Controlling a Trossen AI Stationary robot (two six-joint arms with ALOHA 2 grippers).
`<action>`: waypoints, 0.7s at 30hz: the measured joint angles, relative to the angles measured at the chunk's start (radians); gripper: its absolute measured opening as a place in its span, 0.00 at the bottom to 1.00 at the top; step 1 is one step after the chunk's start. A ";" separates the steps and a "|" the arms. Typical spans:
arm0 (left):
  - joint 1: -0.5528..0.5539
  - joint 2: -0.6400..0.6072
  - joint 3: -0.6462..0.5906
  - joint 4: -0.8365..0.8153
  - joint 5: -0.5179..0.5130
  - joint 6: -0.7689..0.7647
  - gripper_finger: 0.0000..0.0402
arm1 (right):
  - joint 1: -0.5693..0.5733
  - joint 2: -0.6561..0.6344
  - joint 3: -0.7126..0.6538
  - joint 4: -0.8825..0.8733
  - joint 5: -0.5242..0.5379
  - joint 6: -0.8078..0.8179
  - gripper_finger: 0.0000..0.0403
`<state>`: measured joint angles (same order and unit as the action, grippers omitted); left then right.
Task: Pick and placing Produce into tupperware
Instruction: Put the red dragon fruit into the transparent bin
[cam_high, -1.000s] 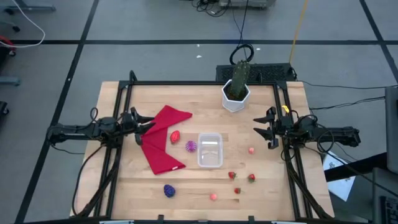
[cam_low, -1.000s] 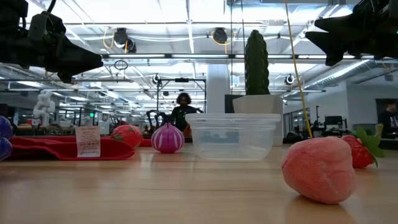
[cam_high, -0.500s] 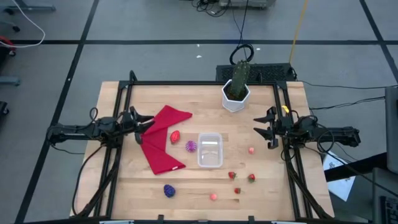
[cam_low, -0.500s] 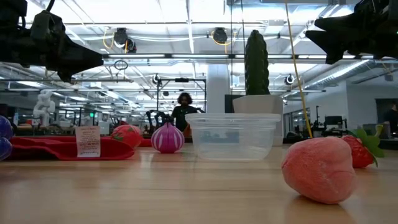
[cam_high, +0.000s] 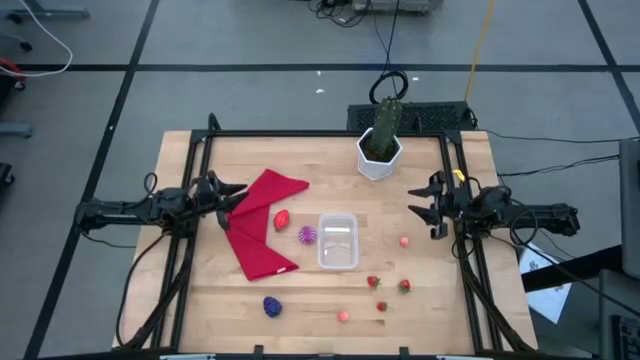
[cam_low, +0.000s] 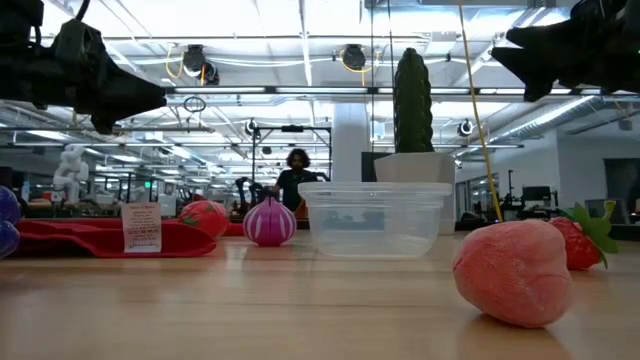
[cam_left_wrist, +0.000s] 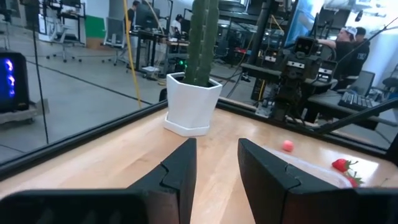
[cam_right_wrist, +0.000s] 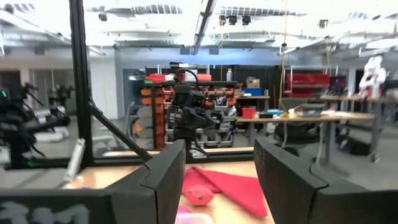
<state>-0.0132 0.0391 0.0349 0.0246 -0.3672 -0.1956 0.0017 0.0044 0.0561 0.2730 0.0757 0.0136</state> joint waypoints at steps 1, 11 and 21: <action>0.000 0.000 0.000 0.002 0.000 -0.009 0.30 | 0.000 0.000 0.000 0.000 0.000 0.028 0.46; 0.000 0.000 0.007 0.049 0.000 -0.020 0.30 | 0.000 0.001 0.000 0.126 0.001 0.007 0.46; -0.002 0.000 0.062 0.046 0.008 0.024 0.30 | 0.000 0.001 0.000 0.160 0.006 0.017 0.46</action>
<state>-0.0154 0.0394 0.0968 0.0702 -0.3592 -0.1715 0.0017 0.0054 0.0559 0.4334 0.0818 0.0301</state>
